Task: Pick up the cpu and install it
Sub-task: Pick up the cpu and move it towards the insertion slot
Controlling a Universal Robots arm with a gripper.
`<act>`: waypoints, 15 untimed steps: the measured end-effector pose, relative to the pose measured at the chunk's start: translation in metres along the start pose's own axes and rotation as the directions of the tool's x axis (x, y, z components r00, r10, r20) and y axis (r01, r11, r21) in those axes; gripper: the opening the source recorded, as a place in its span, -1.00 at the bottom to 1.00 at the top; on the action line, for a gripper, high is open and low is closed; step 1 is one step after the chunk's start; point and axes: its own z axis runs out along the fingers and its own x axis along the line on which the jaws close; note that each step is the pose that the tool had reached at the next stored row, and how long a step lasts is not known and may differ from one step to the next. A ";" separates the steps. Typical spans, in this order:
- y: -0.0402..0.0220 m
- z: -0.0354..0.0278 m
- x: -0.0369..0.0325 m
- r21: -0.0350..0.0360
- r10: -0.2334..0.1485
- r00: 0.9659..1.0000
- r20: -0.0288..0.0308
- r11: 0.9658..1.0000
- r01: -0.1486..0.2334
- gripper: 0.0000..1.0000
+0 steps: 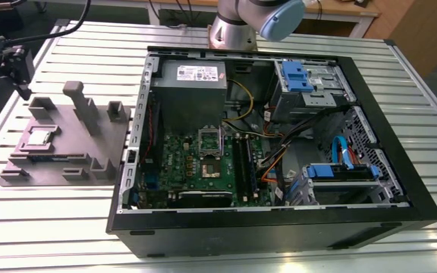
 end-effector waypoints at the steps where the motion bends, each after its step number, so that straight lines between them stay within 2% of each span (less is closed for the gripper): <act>1: -0.0006 0.0017 -0.0001 0.000 -0.001 1.000 0.000 1.000 0.001 0.18; 8: -0.0065 0.0138 0.0001 0.000 -0.006 1.000 0.000 1.000 0.006 0.18; 12: -0.0079 0.0210 0.0001 0.000 0.002 1.000 0.003 1.000 -0.002 0.18; 15: -0.0081 0.0230 0.0000 0.000 0.008 1.000 0.003 1.000 -0.008 0.18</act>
